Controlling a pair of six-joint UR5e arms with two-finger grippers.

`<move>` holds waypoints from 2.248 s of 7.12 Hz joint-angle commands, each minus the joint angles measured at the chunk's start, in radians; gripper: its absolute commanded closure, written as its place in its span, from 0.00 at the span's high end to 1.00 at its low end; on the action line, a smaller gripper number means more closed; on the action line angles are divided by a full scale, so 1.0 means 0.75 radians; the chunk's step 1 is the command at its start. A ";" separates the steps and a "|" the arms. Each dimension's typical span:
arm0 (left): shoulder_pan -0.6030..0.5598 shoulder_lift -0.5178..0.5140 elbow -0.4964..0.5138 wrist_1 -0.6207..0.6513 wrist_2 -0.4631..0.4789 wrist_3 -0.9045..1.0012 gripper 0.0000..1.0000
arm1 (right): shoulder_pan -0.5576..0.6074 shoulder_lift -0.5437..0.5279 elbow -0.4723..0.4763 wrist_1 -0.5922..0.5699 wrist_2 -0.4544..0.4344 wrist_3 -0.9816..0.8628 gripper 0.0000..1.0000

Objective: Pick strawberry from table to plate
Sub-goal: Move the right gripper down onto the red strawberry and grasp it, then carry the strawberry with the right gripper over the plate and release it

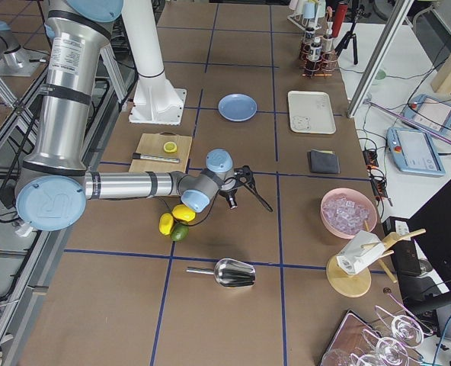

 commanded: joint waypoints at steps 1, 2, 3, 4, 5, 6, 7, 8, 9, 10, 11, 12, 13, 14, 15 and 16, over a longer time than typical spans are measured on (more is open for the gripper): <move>0.000 -0.001 -0.003 0.002 -0.001 0.000 1.00 | -0.003 0.191 0.283 -0.427 0.004 0.121 0.00; 0.000 -0.001 -0.006 0.002 -0.001 0.000 1.00 | -0.051 0.403 0.321 -0.653 -0.002 0.235 0.00; 0.000 -0.001 -0.010 0.002 -0.001 0.000 1.00 | -0.163 0.626 0.313 -0.836 -0.044 0.374 0.00; 0.000 -0.001 -0.012 0.004 -0.001 0.000 1.00 | -0.267 0.849 0.287 -1.044 -0.166 0.462 0.00; 0.000 -0.001 -0.014 0.004 -0.001 0.000 1.00 | -0.347 1.078 0.185 -1.194 -0.263 0.566 0.00; 0.000 -0.001 -0.014 0.004 -0.001 0.000 1.00 | -0.415 1.212 0.063 -1.195 -0.331 0.661 0.00; 0.000 -0.001 -0.014 0.006 -0.001 0.000 1.00 | -0.474 1.324 -0.080 -1.193 -0.416 0.708 0.00; 0.000 -0.001 -0.014 0.006 -0.001 0.000 1.00 | -0.524 1.384 -0.183 -1.191 -0.464 0.757 0.00; 0.000 -0.001 -0.020 0.008 -0.001 0.000 1.00 | -0.557 1.385 -0.230 -1.177 -0.484 0.764 0.00; 0.000 -0.001 -0.020 0.008 -0.003 0.000 1.00 | -0.585 1.377 -0.279 -1.112 -0.511 0.774 0.00; 0.000 -0.001 -0.022 0.008 -0.003 0.000 1.00 | -0.608 1.381 -0.359 -1.039 -0.538 0.792 0.00; 0.000 -0.001 -0.022 0.008 -0.003 0.000 1.00 | -0.616 1.381 -0.376 -1.011 -0.542 0.795 0.00; 0.000 -0.001 -0.024 0.008 -0.003 0.000 1.00 | -0.616 1.381 -0.374 -1.011 -0.542 0.795 0.00; 0.000 -0.001 -0.022 0.008 -0.003 0.000 1.00 | -0.614 1.379 -0.364 -1.011 -0.536 0.786 0.13; 0.000 -0.001 -0.022 0.008 -0.003 0.000 1.00 | -0.614 1.377 -0.348 -1.021 -0.534 0.788 0.59; 0.000 -0.001 -0.022 0.008 -0.003 0.000 1.00 | -0.614 1.371 -0.323 -1.026 -0.534 0.788 0.97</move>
